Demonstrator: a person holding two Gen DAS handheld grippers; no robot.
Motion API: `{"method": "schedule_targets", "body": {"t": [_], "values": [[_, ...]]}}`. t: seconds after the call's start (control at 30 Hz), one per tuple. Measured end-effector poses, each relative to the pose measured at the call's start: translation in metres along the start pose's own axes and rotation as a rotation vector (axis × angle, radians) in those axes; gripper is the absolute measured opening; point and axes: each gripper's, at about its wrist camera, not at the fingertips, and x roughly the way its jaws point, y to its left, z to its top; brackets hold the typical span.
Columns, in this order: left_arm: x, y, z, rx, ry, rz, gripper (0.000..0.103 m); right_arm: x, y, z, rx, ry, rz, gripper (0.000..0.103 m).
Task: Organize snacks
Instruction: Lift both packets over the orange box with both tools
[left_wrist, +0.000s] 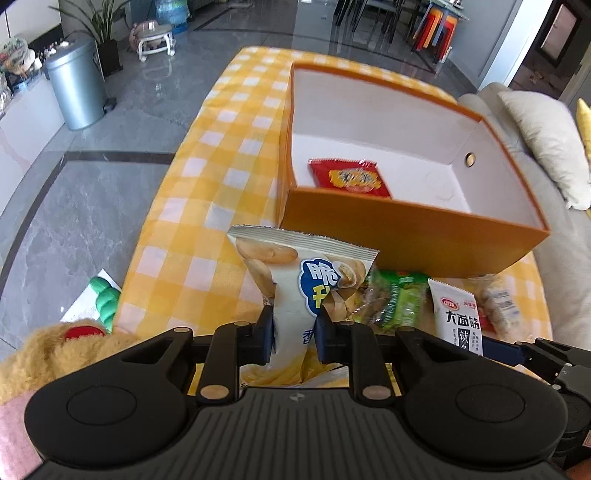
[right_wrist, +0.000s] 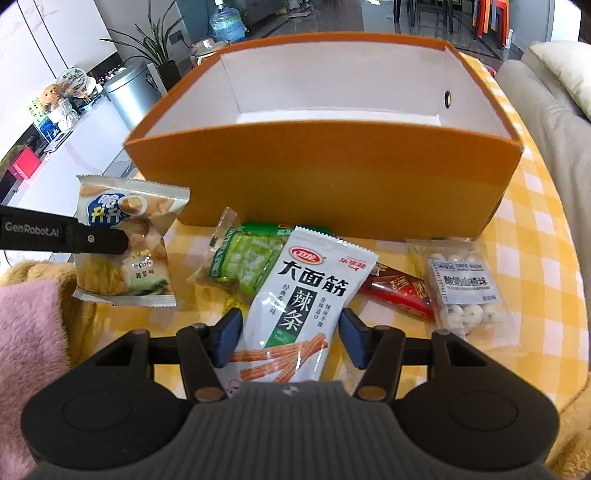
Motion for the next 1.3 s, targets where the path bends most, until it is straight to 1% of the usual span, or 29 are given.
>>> {"method": "schedule_targets", "body": {"t": [0.07,0.2,0.37,0.57,0.8,1.03,1.2,1.3], "values": [[-0.011,-0.001,0.001,0.008,-0.019,0.003,0.024,-0.009,0.001,0.0,-0.002,-0.007,0.003,0.055],[-0.032,-0.008,0.003,0.023,-0.059,-0.014,0.024,-0.031,-0.001,-0.002,0.01,-0.032,0.015,0.055],[-0.048,-0.023,0.009,0.071,-0.102,-0.033,0.024,-0.054,-0.002,-0.001,0.022,-0.047,0.0,0.055],[-0.059,-0.044,0.023,0.152,-0.155,-0.037,0.024,-0.08,0.004,0.013,-0.039,-0.092,-0.031,0.055],[-0.063,-0.063,0.044,0.207,-0.211,-0.037,0.024,-0.111,0.009,0.042,-0.137,-0.196,-0.042,0.055],[-0.056,-0.077,0.066,0.251,-0.239,-0.024,0.024,-0.114,0.014,0.074,-0.246,-0.245,-0.086,0.055],[-0.043,-0.083,0.089,0.272,-0.226,-0.004,0.024,-0.1,0.009,0.103,-0.301,-0.237,-0.122,0.055],[-0.033,-0.086,0.102,0.282,-0.217,0.012,0.024,-0.091,0.004,0.119,-0.313,-0.231,-0.143,0.055]]}}
